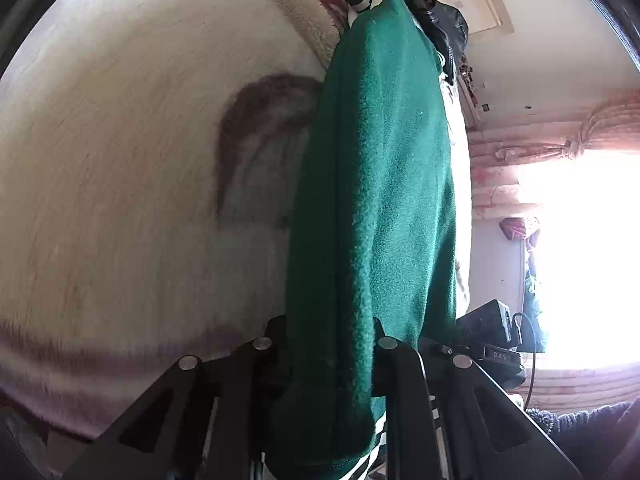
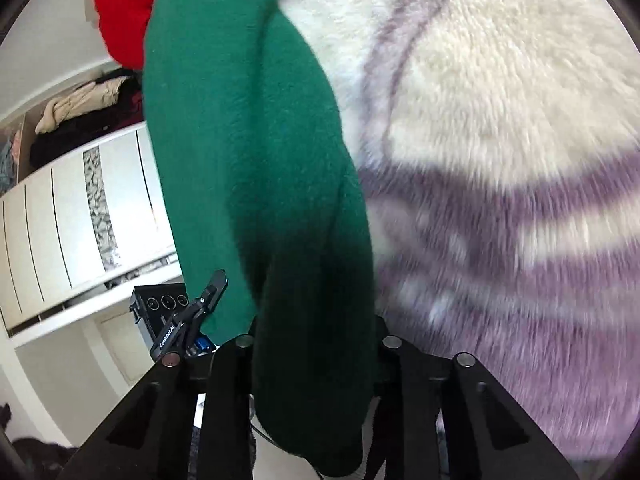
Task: Fold large clothes
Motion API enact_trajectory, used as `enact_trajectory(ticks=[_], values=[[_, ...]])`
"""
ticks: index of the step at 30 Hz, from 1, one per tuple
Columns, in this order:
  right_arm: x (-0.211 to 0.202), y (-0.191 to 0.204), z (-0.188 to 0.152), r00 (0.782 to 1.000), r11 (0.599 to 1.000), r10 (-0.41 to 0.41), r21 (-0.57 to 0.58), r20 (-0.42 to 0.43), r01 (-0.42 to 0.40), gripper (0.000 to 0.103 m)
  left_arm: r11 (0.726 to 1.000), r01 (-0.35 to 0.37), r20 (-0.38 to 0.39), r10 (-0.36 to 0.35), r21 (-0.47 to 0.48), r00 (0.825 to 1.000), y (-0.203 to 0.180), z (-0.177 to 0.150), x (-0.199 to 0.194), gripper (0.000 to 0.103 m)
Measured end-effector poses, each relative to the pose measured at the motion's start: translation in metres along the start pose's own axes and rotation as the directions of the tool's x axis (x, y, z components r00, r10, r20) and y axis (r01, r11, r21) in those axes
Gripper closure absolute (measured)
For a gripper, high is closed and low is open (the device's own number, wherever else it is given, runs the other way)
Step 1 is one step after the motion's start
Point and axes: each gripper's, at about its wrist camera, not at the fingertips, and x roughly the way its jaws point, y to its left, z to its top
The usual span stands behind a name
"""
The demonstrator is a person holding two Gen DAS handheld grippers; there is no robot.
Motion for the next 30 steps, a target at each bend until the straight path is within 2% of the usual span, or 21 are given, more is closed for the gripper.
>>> enact_trajectory(ticks=[2, 4, 6, 7, 8, 9, 11, 13, 14, 15, 16, 17, 20, 25, 27, 30], values=[[-0.006, 0.001, -0.006, 0.999, 1.0, -0.021, -0.003, -0.029, 0.021, 0.077, 1.0, 0.004, -0.011, -0.005, -0.02, 1.0, 0.003, -0.004, 0.002, 0.086], [-0.015, -0.005, -0.004, 0.999, 0.999, -0.023, 0.025, -0.041, 0.024, 0.075, 0.998, 0.004, -0.031, -0.006, -0.057, 1.0, 0.017, 0.003, 0.007, 0.076], [-0.021, -0.007, 0.003, 0.997, 0.998, -0.059, 0.021, -0.043, 0.06, 0.058, 0.995, -0.03, -0.072, 0.023, -0.093, 0.997, 0.025, 0.01, 0.019, 0.04], [-0.026, -0.007, 0.0, 0.995, 0.997, -0.076, 0.011, -0.061, 0.077, 0.053, 0.995, -0.005, -0.094, -0.004, -0.102, 0.996, 0.029, 0.01, 0.026, 0.04], [-0.027, -0.015, 0.003, 0.991, 0.995, -0.097, -0.002, -0.089, 0.097, 0.043, 0.994, 0.012, -0.104, -0.023, -0.104, 0.994, 0.03, 0.01, 0.031, 0.039], [-0.022, -0.018, 0.004, 0.99, 0.997, -0.082, -0.003, -0.114, 0.082, 0.039, 0.996, 0.014, -0.11, -0.024, -0.09, 0.994, 0.03, 0.01, 0.034, 0.038], [-0.015, -0.032, 0.007, 0.991, 0.999, -0.036, 0.014, -0.132, 0.039, 0.039, 0.999, 0.009, -0.114, -0.014, -0.041, 0.993, 0.025, 0.01, 0.038, 0.038], [-0.009, -0.039, 0.012, 0.987, 0.999, -0.01, 0.038, -0.158, 0.016, 0.039, 1.0, 0.012, -0.108, -0.014, -0.02, 0.994, 0.017, 0.008, 0.038, 0.041], [-0.014, -0.051, 0.015, 0.986, 0.999, -0.011, 0.039, -0.165, 0.018, 0.039, 1.0, 0.007, -0.103, -0.008, -0.007, 0.995, 0.012, 0.006, 0.038, 0.061], [-0.01, -0.046, 0.016, 0.985, 0.999, 0.001, 0.036, -0.175, 0.005, 0.04, 1.0, -0.01, -0.106, 0.011, 0.001, 0.994, 0.005, 0.005, 0.038, 0.072], [-0.005, -0.04, 0.016, 0.983, 1.0, 0.002, 0.021, -0.183, 0.002, 0.047, 1.0, -0.023, -0.1, 0.023, 0.004, 0.995, 0.001, 0.005, 0.036, 0.074], [-0.002, -0.032, 0.016, 0.983, 1.0, -0.014, 0.004, -0.186, 0.015, 0.063, 0.999, -0.037, -0.096, 0.037, 0.006, 0.995, -0.005, 0.006, 0.033, 0.081], [-0.006, -0.016, 0.012, 0.982, 0.999, 0.034, 0.029, -0.188, -0.029, 0.073, 0.999, -0.013, -0.086, 0.009, -0.047, 0.996, -0.02, 0.012, 0.02, 0.086], [-0.036, 0.019, 0.008, 0.973, 0.988, 0.153, 0.042, -0.173, -0.148, 0.076, 0.994, 0.093, -0.035, -0.095, -0.062, 0.995, -0.054, 0.026, -0.023, 0.087], [-0.051, 0.042, 0.007, 0.964, 0.977, 0.211, 0.042, -0.16, -0.207, 0.076, 0.984, 0.159, -0.002, -0.16, -0.08, 0.987, -0.069, 0.039, -0.037, 0.087], [-0.073, 0.08, 0.017, 0.946, 0.955, 0.296, 0.017, -0.135, -0.297, 0.077, 0.973, 0.221, 0.042, -0.218, -0.066, 0.975, -0.091, 0.066, -0.052, 0.087]])
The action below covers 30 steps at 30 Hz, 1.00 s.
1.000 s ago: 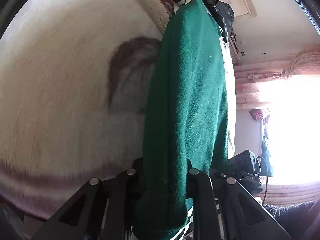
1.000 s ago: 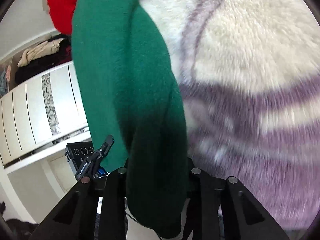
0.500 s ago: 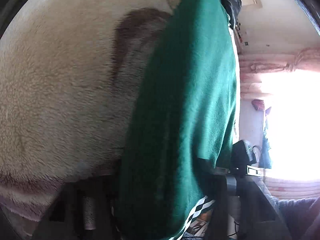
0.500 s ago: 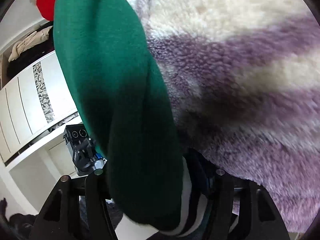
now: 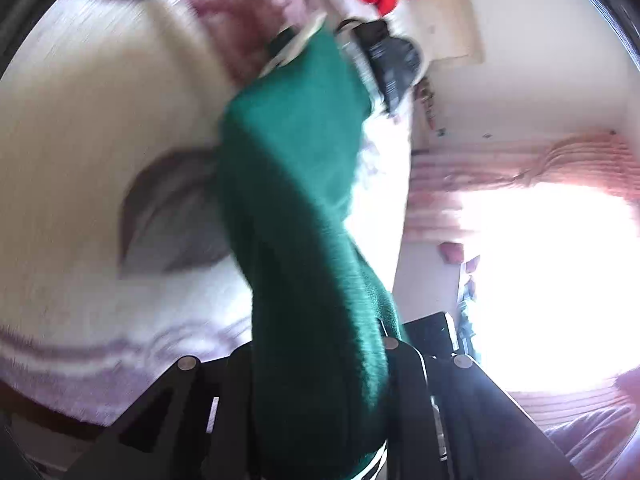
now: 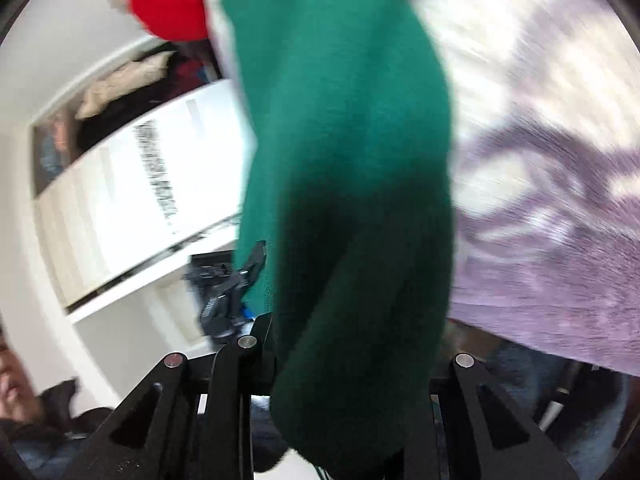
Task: Fold large clothes
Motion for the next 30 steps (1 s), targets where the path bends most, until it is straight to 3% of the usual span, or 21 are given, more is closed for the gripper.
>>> enact_trajectory(ticks=[4, 6, 9, 12, 16, 20, 22, 23, 24, 28, 30], values=[[-0.018, 0.061, 0.024, 0.994, 0.994, 0.091, -0.065, 0.063, -0.087, 0.077, 0.997, 0.061, 0.053, -0.064, 0.056, 0.997, -0.04, 0.046, 0.009, 0.087], [-0.033, 0.081, 0.048, 0.989, 0.99, 0.107, -0.098, 0.101, -0.097, 0.077, 0.992, 0.049, 0.08, -0.059, 0.116, 0.995, -0.067, 0.073, 0.028, 0.087], [-0.055, 0.108, 0.096, 0.979, 0.986, 0.113, -0.137, 0.167, -0.09, 0.077, 0.983, 0.018, 0.093, -0.036, 0.182, 0.995, -0.077, 0.12, 0.05, 0.087], [-0.062, 0.134, 0.153, 0.966, 0.987, 0.093, -0.149, 0.241, -0.058, 0.077, 0.981, -0.024, 0.071, 0.01, 0.195, 0.997, -0.069, 0.174, 0.093, 0.086], [-0.074, 0.125, 0.25, 0.947, 0.997, 0.045, -0.081, 0.317, -0.02, 0.074, 0.989, -0.084, -0.016, 0.087, 0.122, 0.996, -0.038, 0.232, 0.154, 0.085], [-0.085, 0.105, 0.318, 0.941, 0.999, 0.038, 0.007, 0.336, -0.043, 0.059, 0.998, -0.027, -0.07, 0.024, -0.049, 0.997, -0.013, 0.264, 0.174, 0.077], [-0.083, 0.104, 0.34, 0.937, 0.996, 0.073, 0.029, 0.341, -0.088, 0.046, 0.995, 0.044, -0.064, -0.05, -0.091, 0.997, -0.016, 0.271, 0.175, 0.06], [-0.083, 0.103, 0.35, 0.933, 0.993, 0.094, 0.033, 0.348, -0.112, 0.035, 0.99, 0.09, -0.054, -0.096, -0.109, 0.994, -0.016, 0.275, 0.177, 0.044], [-0.085, 0.106, 0.357, 0.928, 0.991, 0.106, 0.033, 0.356, -0.126, 0.027, 0.985, 0.12, -0.048, -0.127, -0.126, 0.991, -0.016, 0.277, 0.179, 0.037], [-0.084, 0.107, 0.37, 0.914, 0.99, 0.096, 0.055, 0.394, -0.127, 0.019, 0.968, 0.163, -0.037, -0.173, -0.19, 0.984, -0.01, 0.286, 0.188, 0.037], [-0.084, 0.109, 0.374, 0.894, 0.98, 0.141, 0.069, 0.425, -0.187, 0.009, 0.926, 0.253, -0.01, -0.266, -0.28, 0.964, -0.004, 0.295, 0.191, 0.036]])
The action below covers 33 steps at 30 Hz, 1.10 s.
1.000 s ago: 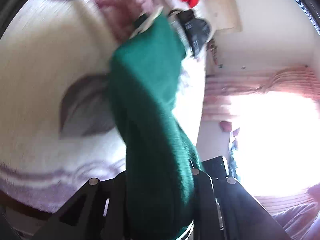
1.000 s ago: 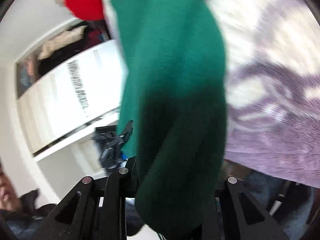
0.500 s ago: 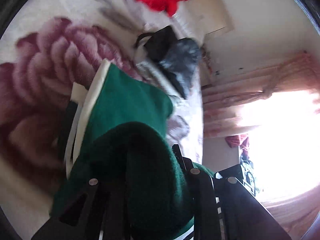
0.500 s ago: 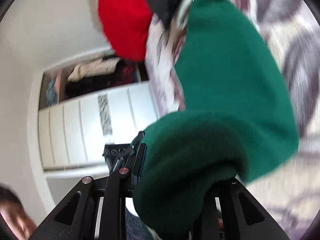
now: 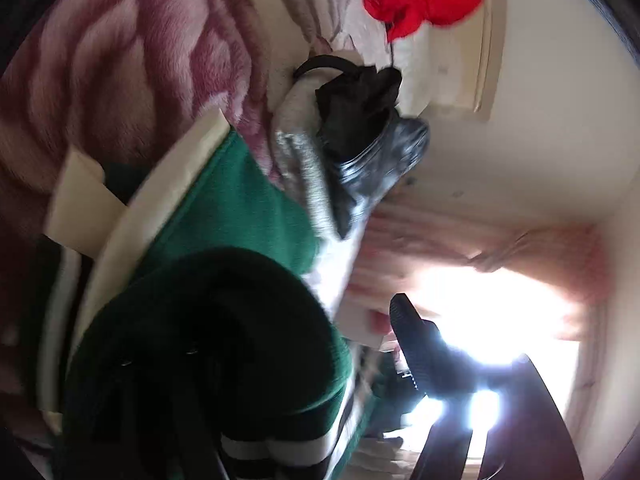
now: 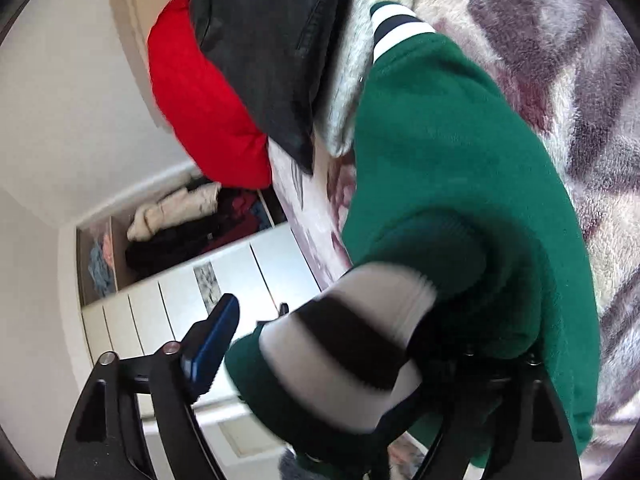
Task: Fold large clothes
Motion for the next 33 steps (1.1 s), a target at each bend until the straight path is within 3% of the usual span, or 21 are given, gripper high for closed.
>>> enact_trajectory(ticks=[2, 6, 7, 9, 11, 14, 15, 17, 19, 20, 21, 24, 26, 31, 33], values=[[-0.004, 0.003, 0.004, 0.998, 0.999, 0.04, 0.027, 0.04, -0.042, 0.004, 0.997, 0.063, 0.009, -0.062, -0.054, 0.998, 0.0, 0.003, -0.003, 0.036], [-0.019, 0.018, 0.013, 0.991, 0.998, 0.064, 0.001, 0.115, -0.065, 0.003, 0.995, 0.098, 0.033, -0.097, -0.026, 0.995, -0.011, 0.011, -0.011, 0.035], [-0.023, 0.025, 0.015, 0.991, 0.998, 0.052, -0.025, 0.124, -0.049, 0.003, 0.996, 0.084, 0.051, -0.085, 0.024, 0.995, -0.018, 0.013, -0.015, 0.035], [-0.032, 0.042, 0.018, 0.991, 0.994, -0.02, -0.108, 0.135, 0.034, 0.003, 0.993, 0.036, 0.09, -0.047, 0.114, 0.995, -0.032, 0.014, -0.023, 0.035], [-0.04, 0.063, 0.012, 0.973, 0.952, -0.165, -0.232, 0.163, 0.2, 0.003, 0.98, -0.036, 0.131, 0.01, 0.195, 0.991, -0.047, 0.011, -0.033, 0.035], [-0.047, 0.075, 0.002, 0.908, 0.826, -0.357, -0.38, 0.218, 0.416, 0.003, 0.936, -0.139, 0.227, 0.066, 0.322, 0.972, -0.07, -0.013, -0.053, 0.035], [-0.049, 0.073, -0.001, 0.885, 0.784, -0.406, -0.41, 0.229, 0.466, 0.003, 0.913, -0.195, 0.269, 0.1, 0.357, 0.958, -0.075, -0.023, -0.057, 0.034], [-0.055, 0.062, -0.004, 0.84, 0.714, -0.492, -0.445, 0.23, 0.54, 0.003, 0.834, -0.342, 0.38, 0.175, 0.433, 0.908, -0.084, -0.057, -0.065, 0.034], [-0.058, 0.043, -0.004, 0.812, 0.675, -0.544, -0.464, 0.212, 0.574, 0.003, 0.76, -0.473, 0.498, 0.228, 0.446, 0.837, -0.079, -0.1, -0.068, 0.034], [-0.062, 0.032, -0.005, 0.805, 0.666, -0.559, -0.471, 0.198, 0.578, 0.003, 0.755, -0.492, 0.516, 0.24, 0.433, 0.822, -0.069, -0.114, -0.066, 0.034], [-0.063, 0.024, -0.005, 0.8, 0.663, -0.572, -0.474, 0.18, 0.58, 0.003, 0.762, -0.506, 0.524, 0.261, 0.404, 0.811, -0.057, -0.131, -0.066, 0.034], [-0.061, -0.001, 0.009, 0.803, 0.678, -0.586, -0.475, 0.112, 0.561, 0.002, 0.839, -0.453, 0.487, 0.272, 0.302, 0.83, -0.01, -0.167, -0.062, 0.034], [-0.054, -0.01, 0.024, 0.815, 0.688, -0.576, -0.497, 0.071, 0.529, 0.002, 0.883, -0.412, 0.493, 0.261, 0.224, 0.83, 0.02, -0.186, -0.057, 0.035], [-0.011, -0.034, 0.085, 0.838, 0.742, -0.54, -0.513, -0.077, 0.431, 0.001, 0.933, -0.34, 0.575, 0.217, 0.114, 0.789, 0.044, -0.207, -0.055, 0.034], [0.008, -0.042, 0.104, 0.841, 0.764, -0.521, -0.516, -0.143, 0.386, 0.0, 0.935, -0.344, 0.578, 0.232, 0.09, 0.782, 0.046, -0.214, -0.049, 0.034]])
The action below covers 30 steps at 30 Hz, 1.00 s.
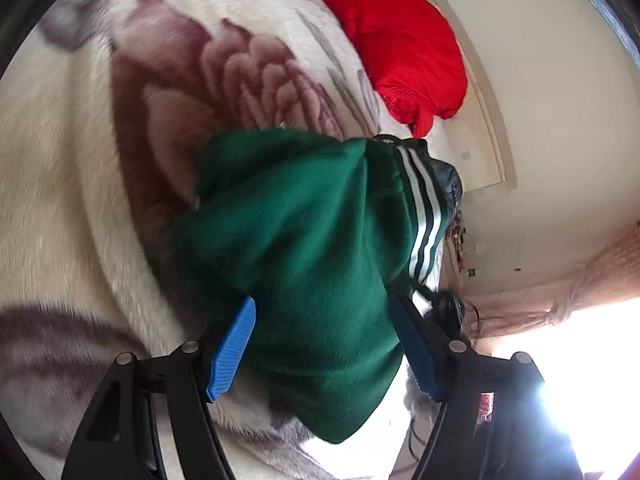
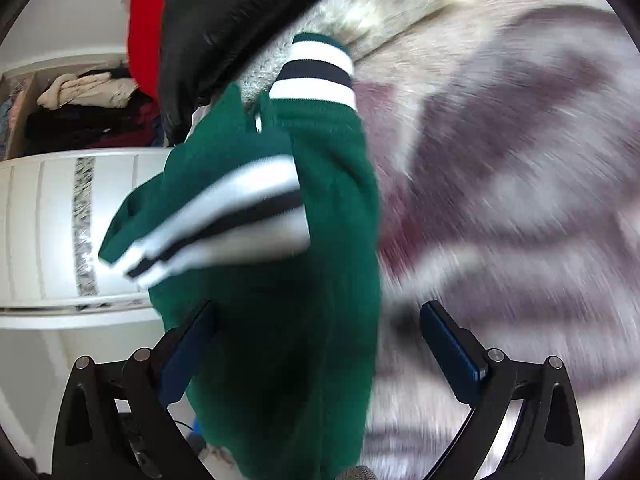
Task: Fold large clothes
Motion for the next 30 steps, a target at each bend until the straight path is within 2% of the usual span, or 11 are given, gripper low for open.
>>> enact_trajectory(ticks=[3, 5, 7, 11, 14, 15, 18, 20, 24, 27, 30], values=[[0.024, -0.006, 0.025, 0.997, 0.998, 0.05, -0.032, -0.067, -0.052, 0.0, 1.0, -0.013, -0.013, 0.013, -0.027, 1.0, 0.008, -0.013, 0.016, 0.034], [0.037, -0.006, 0.038, 0.993, 0.996, 0.061, -0.057, -0.099, -0.067, 0.0, 0.996, -0.004, -0.018, 0.003, -0.085, 1.0, 0.018, -0.012, 0.04, 0.034], [0.047, -0.005, 0.046, 0.989, 0.995, 0.063, -0.074, -0.13, -0.073, 0.0, 0.991, 0.013, 0.004, -0.012, -0.134, 1.0, 0.025, -0.005, 0.057, 0.026], [0.057, -0.011, 0.055, 0.984, 0.993, 0.099, -0.048, -0.151, -0.107, 0.0, 0.991, -0.008, 0.073, 0.018, -0.135, 0.997, 0.024, 0.006, 0.069, 0.026], [0.058, -0.004, 0.048, 0.987, 0.991, 0.113, -0.064, -0.115, -0.121, 0.002, 0.993, -0.044, 0.093, 0.055, -0.11, 0.994, 0.015, 0.007, 0.065, 0.045], [0.061, -0.001, 0.042, 0.987, 0.99, 0.112, -0.073, -0.115, -0.121, 0.021, 0.993, -0.045, 0.098, 0.055, -0.107, 0.994, 0.014, 0.01, 0.062, 0.05], [0.052, -0.007, 0.027, 0.991, 0.991, 0.129, -0.011, -0.044, -0.13, 0.047, 0.994, -0.034, 0.074, 0.042, -0.102, 0.996, 0.01, 0.023, 0.055, 0.057], [0.038, -0.01, 0.01, 0.99, 0.989, 0.143, 0.035, 0.003, -0.143, 0.057, 0.996, -0.028, 0.054, 0.032, -0.082, 0.998, 0.003, 0.036, 0.05, 0.058], [-0.009, -0.01, -0.065, 0.978, 0.974, 0.167, 0.134, 0.128, -0.184, 0.062, 0.999, -0.001, -0.034, 0.0, -0.033, 0.999, -0.002, 0.069, 0.033, 0.059], [-0.048, -0.02, -0.174, 0.967, 0.959, 0.121, 0.223, 0.225, -0.172, 0.062, 0.998, 0.027, -0.17, -0.037, -0.061, 0.985, 0.012, 0.086, 0.03, 0.059], [-0.055, -0.043, -0.275, 0.969, 0.921, 0.061, 0.36, 0.238, -0.147, 0.062, 1.0, -0.021, -0.219, 0.016, -0.018, 0.976, 0.021, 0.088, 0.021, 0.057]])
